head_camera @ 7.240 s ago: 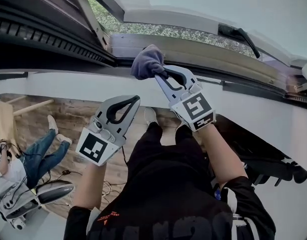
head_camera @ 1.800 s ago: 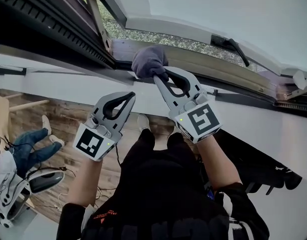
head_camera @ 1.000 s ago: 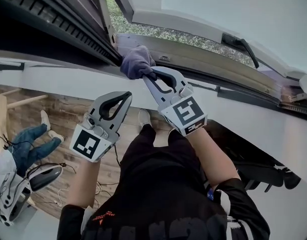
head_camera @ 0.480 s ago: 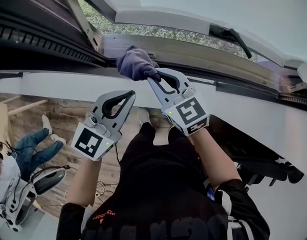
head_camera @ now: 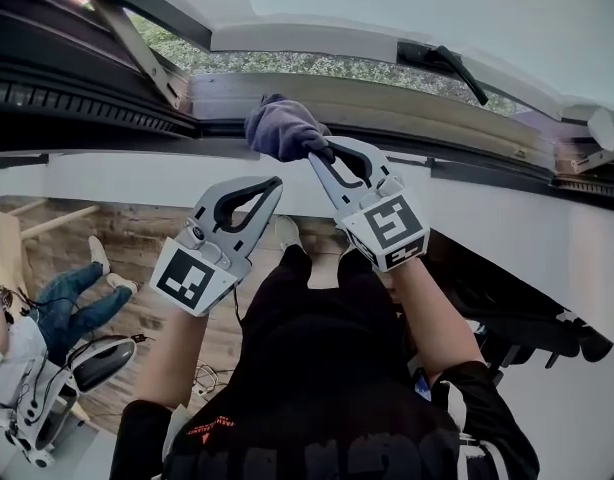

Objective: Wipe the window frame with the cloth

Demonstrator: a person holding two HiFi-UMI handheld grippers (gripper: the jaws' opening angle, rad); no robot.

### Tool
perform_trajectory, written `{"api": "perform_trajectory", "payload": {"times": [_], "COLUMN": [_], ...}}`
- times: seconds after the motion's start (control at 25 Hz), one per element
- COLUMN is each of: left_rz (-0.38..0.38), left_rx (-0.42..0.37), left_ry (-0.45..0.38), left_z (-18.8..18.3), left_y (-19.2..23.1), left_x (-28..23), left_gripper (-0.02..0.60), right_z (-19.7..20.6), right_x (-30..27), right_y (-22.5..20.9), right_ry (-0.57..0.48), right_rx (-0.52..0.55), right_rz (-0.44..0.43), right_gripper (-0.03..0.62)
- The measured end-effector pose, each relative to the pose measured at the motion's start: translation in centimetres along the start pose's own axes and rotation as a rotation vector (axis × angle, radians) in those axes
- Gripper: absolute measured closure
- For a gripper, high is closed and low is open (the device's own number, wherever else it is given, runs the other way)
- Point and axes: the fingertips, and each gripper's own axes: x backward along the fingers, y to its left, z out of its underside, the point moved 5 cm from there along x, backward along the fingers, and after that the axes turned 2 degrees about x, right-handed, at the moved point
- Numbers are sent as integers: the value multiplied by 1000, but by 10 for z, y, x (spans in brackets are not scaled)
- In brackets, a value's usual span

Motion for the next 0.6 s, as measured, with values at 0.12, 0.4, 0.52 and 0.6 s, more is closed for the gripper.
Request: {"api": "perform_trajectory", "payload": {"times": [0.12,0.4,0.52,0.6], "left_rz": [12,42,54,65], "left_rx": [-1,-12,-16,-21], "left_ry": [-1,4,5,5], "left_z": [-2,-5,-6,-6], "left_y": [-6,-21,-28,-33], "left_x": [-7,-22,-29,-35], "left_gripper": [563,563,563,563], "right_z": [3,8,12,14], "right_x": [9,33,44,51], "right_y": [-4,-17,-24,-28], "right_ry": [3,-1,0,0], "right_rx": [-4,-15,-19,-22], "right_rz": [11,43,60,71], "right_gripper": [528,528,528,528]}}
